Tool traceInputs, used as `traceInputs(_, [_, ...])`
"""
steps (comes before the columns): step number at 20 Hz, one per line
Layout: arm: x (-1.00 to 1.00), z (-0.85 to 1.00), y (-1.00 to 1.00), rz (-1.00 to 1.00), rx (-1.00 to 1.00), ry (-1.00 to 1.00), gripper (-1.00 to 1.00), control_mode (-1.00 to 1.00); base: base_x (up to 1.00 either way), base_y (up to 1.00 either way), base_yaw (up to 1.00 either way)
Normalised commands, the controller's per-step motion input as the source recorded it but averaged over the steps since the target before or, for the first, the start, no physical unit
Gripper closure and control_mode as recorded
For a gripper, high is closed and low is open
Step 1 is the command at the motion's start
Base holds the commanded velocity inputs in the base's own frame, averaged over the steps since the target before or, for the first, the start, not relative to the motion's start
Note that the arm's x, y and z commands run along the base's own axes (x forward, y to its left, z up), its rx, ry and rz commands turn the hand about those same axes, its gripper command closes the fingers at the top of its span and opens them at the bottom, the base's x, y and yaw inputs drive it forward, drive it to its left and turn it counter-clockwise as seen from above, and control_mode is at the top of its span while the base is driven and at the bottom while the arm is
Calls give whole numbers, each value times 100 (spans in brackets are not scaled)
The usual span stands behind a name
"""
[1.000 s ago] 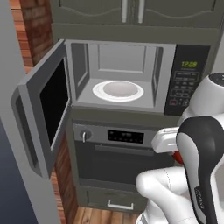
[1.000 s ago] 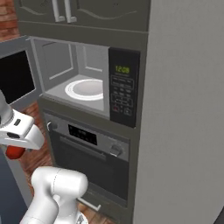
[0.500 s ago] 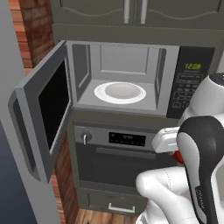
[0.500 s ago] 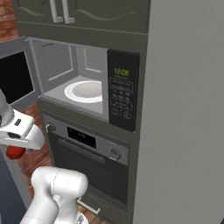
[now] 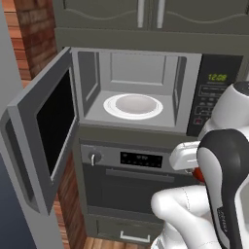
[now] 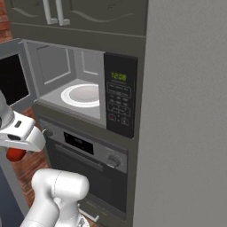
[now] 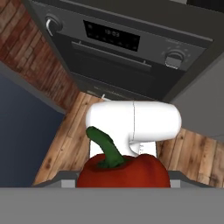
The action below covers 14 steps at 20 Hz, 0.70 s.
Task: Pick the bell pepper from the counter and place it in the microwave. Then turn on the microwave.
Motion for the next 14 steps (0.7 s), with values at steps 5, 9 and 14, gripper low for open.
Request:
traceInputs(5, [0,0,0,0,0,0,100,100,8,4,0])
traceInputs(9, [0,0,0,0,0,0,100,100,0,0,0])
traceInputs(14, [0,0,0,0,0,0,100,100,0,0,0])
